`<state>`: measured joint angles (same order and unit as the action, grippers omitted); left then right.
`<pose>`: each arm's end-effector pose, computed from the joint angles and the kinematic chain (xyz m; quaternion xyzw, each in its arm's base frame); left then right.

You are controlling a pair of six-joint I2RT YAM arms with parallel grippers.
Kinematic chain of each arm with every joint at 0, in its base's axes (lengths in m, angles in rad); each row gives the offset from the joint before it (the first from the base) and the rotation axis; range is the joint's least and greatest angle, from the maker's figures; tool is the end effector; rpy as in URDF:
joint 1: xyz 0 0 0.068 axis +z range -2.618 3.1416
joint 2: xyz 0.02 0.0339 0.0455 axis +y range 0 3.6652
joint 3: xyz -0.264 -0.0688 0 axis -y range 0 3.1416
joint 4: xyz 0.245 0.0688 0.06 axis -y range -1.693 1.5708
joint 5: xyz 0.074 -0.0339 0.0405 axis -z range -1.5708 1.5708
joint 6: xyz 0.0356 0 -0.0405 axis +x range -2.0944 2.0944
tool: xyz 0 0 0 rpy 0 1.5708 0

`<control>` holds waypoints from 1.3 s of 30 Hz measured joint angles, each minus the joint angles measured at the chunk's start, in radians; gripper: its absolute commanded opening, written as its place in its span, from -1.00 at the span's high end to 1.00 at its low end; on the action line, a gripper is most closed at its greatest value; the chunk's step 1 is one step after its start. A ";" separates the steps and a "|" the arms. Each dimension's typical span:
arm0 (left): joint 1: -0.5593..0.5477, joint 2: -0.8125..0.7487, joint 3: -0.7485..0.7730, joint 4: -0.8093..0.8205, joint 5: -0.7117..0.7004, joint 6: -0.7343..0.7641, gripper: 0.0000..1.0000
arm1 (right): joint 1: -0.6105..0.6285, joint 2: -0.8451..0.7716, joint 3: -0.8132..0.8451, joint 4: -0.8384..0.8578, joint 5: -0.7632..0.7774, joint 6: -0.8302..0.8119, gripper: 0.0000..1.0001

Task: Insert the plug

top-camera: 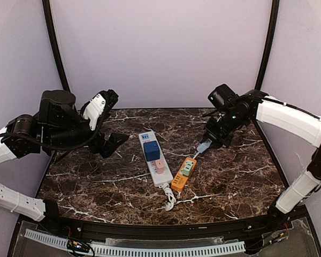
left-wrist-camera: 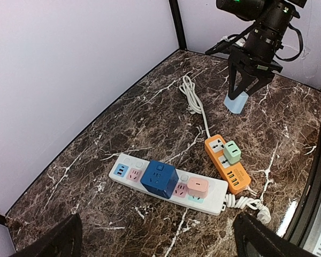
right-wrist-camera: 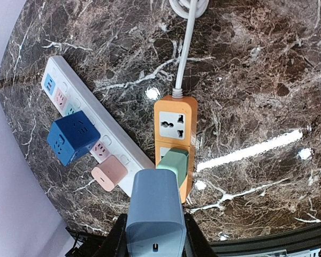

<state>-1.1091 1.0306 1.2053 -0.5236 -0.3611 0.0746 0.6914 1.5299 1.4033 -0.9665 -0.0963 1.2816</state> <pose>0.1074 -0.1877 0.4049 0.3641 0.7262 -0.1512 0.5632 0.2367 0.2004 0.3087 0.2714 0.9318 0.2229 0.0913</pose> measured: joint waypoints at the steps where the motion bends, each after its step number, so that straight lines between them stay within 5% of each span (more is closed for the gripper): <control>1: 0.000 0.005 0.000 0.001 -0.003 0.000 -0.97 | -0.001 0.006 0.011 -0.001 0.002 -0.003 1.00; 25: 0.102 0.309 0.222 0.016 0.011 -0.086 -0.98 | -0.003 0.262 0.245 -0.148 0.097 -0.076 1.00; 39: 0.367 0.406 0.284 -0.053 0.055 -0.323 -0.97 | -0.008 0.401 0.306 -0.188 0.102 -0.095 1.00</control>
<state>-0.7425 1.4364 1.4895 -0.5762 -0.3061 -0.2481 0.6834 1.9308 1.7096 -1.1545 0.0055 1.1866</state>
